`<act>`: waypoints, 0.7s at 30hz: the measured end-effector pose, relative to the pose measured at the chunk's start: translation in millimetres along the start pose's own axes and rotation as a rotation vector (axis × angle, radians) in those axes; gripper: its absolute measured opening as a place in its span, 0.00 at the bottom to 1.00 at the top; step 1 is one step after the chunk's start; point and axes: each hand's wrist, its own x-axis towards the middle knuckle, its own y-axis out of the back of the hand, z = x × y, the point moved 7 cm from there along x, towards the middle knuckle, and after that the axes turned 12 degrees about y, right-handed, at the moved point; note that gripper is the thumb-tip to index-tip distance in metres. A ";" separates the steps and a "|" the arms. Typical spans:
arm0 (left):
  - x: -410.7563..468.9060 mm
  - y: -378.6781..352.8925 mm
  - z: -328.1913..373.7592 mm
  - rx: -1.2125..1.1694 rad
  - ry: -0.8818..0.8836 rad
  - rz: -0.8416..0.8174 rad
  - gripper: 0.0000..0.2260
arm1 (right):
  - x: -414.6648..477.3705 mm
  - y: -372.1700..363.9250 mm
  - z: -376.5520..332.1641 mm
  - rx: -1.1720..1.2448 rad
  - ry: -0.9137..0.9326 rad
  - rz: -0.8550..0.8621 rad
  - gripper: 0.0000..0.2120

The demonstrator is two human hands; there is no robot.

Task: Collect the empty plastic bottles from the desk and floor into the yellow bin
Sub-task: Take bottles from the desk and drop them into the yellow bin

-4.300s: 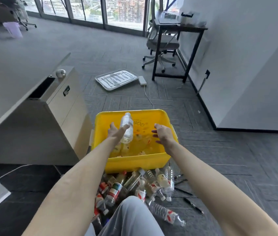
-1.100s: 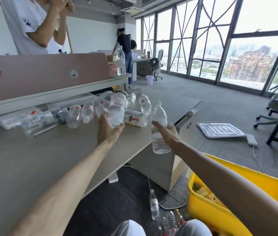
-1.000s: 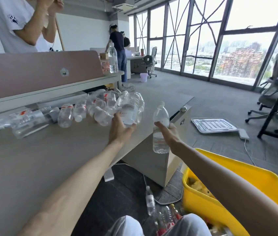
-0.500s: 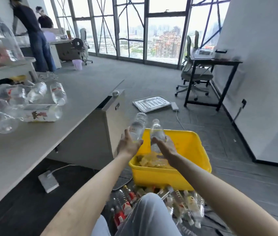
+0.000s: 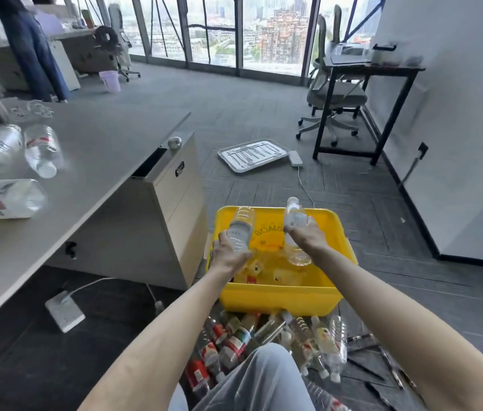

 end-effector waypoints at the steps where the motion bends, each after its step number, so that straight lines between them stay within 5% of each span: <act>1: 5.4 0.7 2.6 0.005 -0.006 0.005 0.43 | 13.3 0.9 -2.8 -0.028 0.012 0.005 0.32; 5: 30.5 6.5 11.4 0.013 -0.052 0.054 0.38 | 55.0 6.3 -16.0 -0.166 0.090 -0.004 0.42; 14: 60.6 -9.0 10.9 0.103 -0.048 0.081 0.34 | 58.7 5.8 23.6 -0.334 0.140 -0.113 0.20; 21: 71.9 -45.3 24.7 0.183 -0.041 -0.001 0.34 | 50.3 44.0 34.4 -0.370 0.148 -0.102 0.16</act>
